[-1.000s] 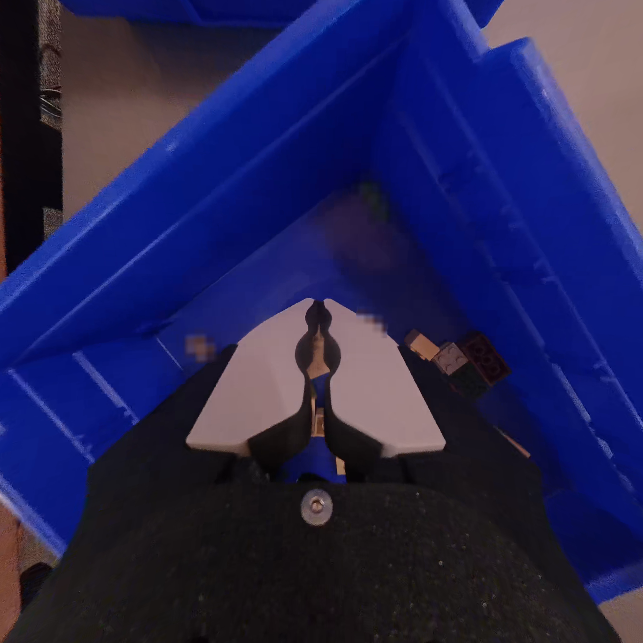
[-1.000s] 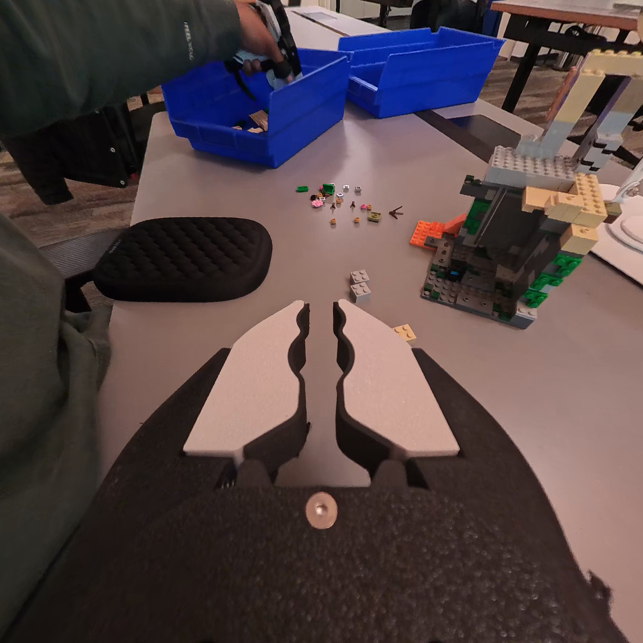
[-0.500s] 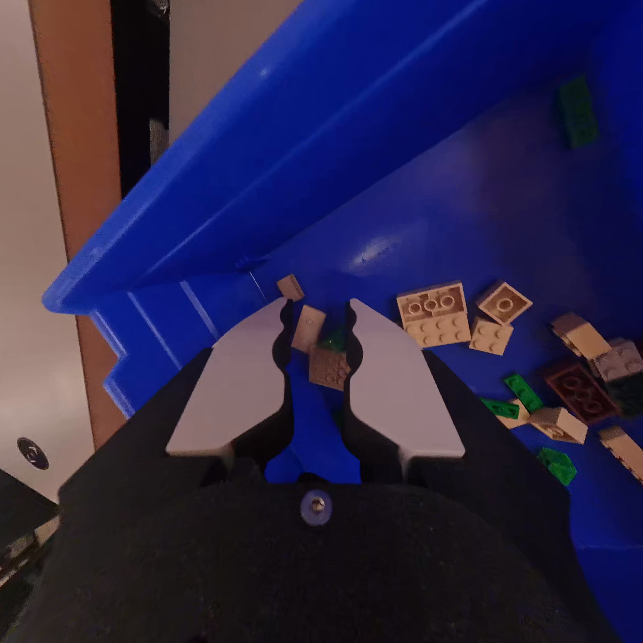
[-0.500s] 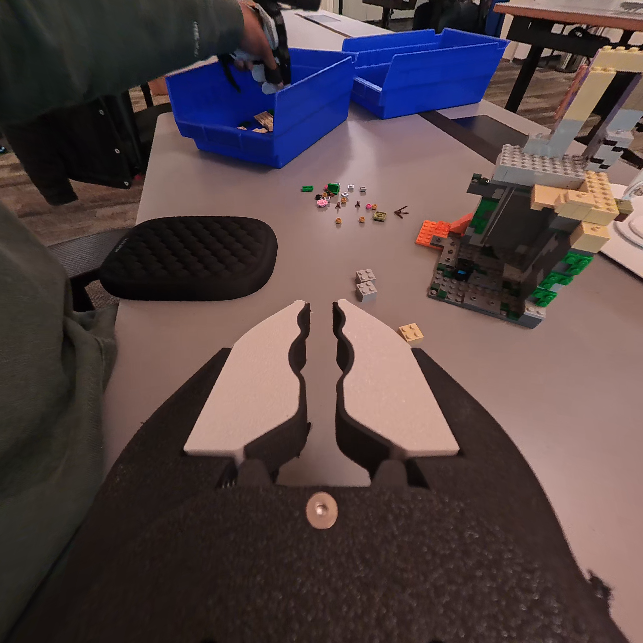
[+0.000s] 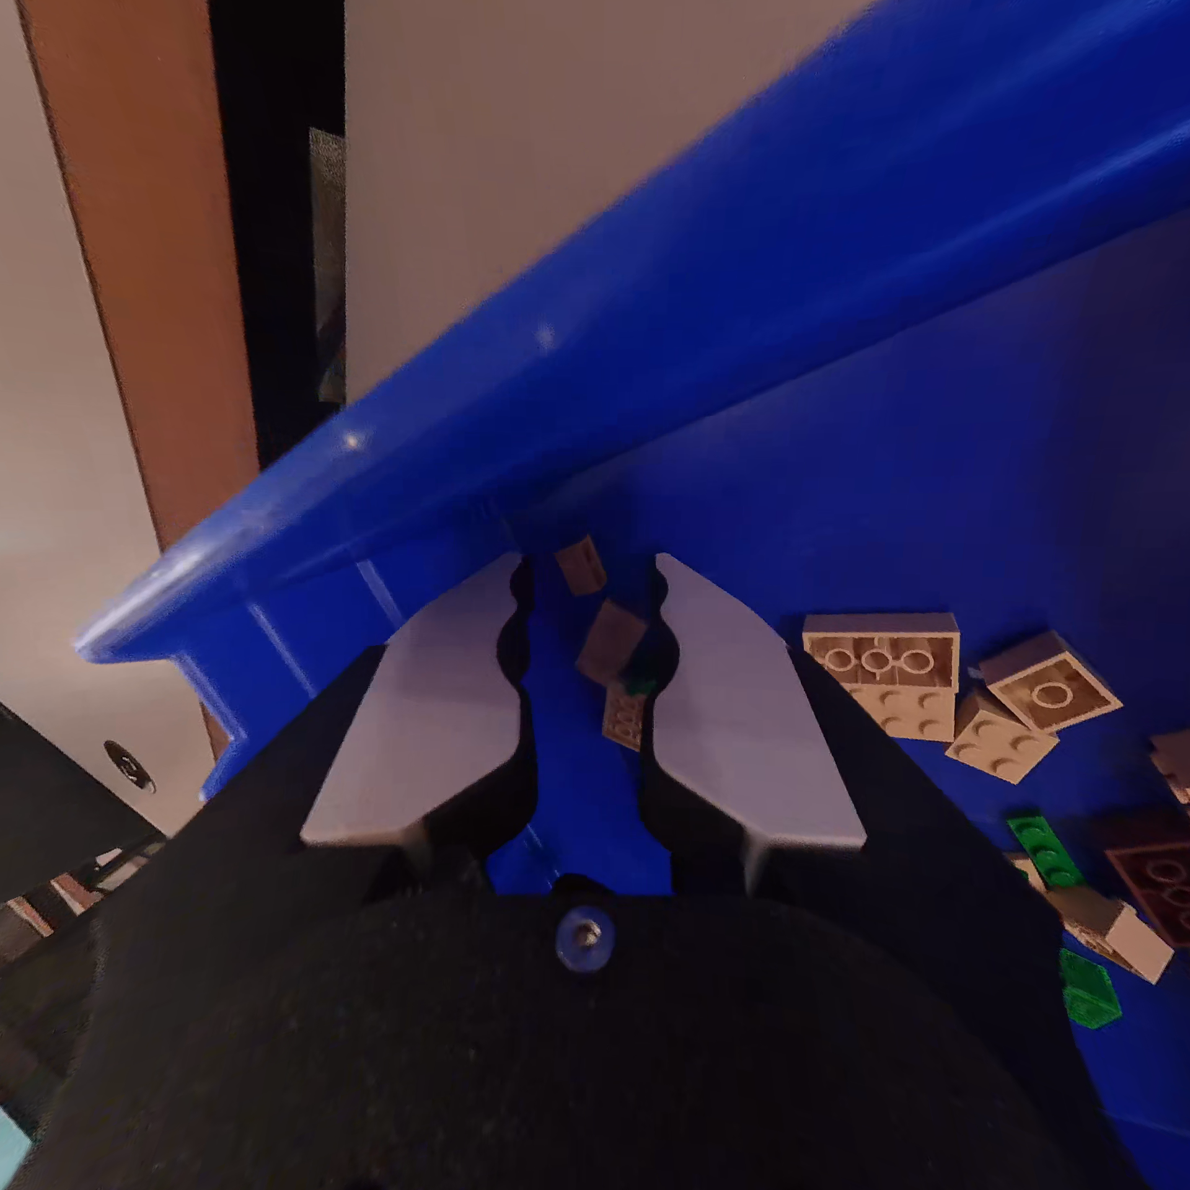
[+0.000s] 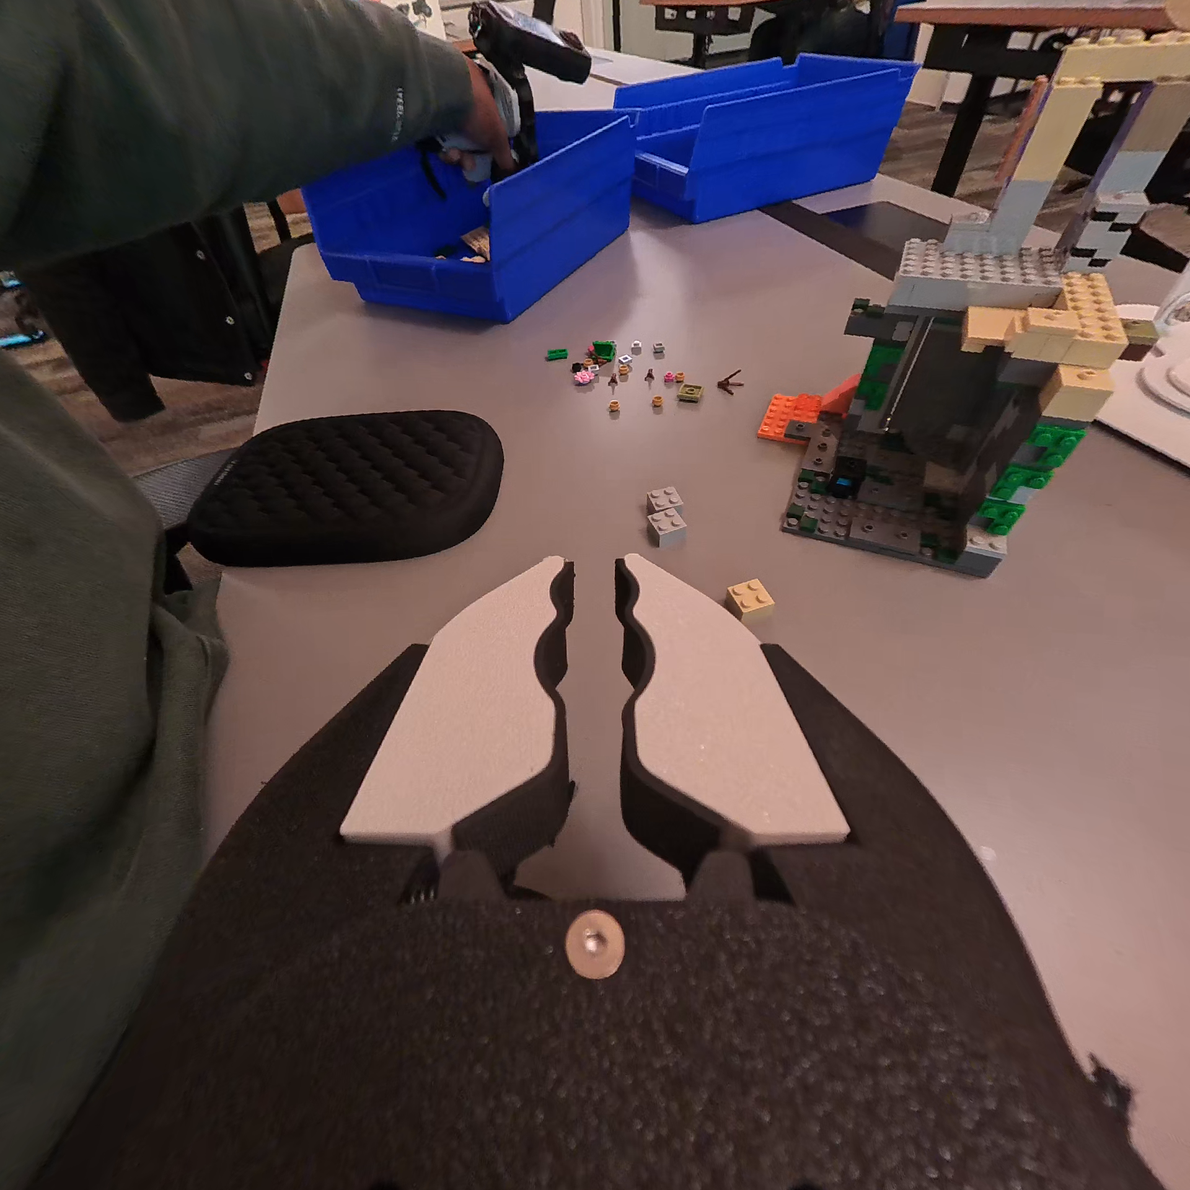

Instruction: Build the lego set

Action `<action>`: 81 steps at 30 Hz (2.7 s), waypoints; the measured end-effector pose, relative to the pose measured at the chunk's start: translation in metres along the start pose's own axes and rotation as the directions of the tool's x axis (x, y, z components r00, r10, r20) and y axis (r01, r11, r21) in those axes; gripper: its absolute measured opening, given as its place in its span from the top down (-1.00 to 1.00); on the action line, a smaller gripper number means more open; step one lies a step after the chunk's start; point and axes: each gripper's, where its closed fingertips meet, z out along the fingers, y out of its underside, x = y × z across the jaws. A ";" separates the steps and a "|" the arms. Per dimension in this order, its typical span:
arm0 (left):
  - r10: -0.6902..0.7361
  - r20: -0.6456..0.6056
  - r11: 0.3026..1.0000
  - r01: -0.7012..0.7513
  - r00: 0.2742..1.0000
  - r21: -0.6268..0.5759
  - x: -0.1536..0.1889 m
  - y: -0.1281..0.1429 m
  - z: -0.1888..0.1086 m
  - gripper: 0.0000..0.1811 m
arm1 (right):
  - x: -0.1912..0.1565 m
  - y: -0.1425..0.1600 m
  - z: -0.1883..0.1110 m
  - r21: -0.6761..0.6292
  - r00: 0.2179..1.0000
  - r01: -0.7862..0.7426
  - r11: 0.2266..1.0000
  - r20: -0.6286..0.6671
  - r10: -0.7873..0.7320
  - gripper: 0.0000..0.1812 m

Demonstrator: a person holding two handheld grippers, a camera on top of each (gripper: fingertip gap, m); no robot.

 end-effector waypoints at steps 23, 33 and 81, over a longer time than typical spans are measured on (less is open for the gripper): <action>-0.005 -0.144 1.000 0.006 0.990 0.006 0.003 0.004 -0.008 1.00 | 0.007 -0.001 -0.007 0.027 1.000 -0.005 1.000 -0.028 0.006 0.88; 0.097 -0.161 0.995 -0.093 0.982 0.031 0.005 0.011 -0.024 0.84 | 0.004 -0.003 -0.007 0.036 1.000 0.005 0.999 -0.018 -0.004 0.88; 0.799 0.454 -0.236 -0.489 0.394 0.840 0.421 0.227 -0.314 0.90 | -0.022 -0.051 0.082 -0.165 0.918 -0.351 0.922 0.132 0.374 0.77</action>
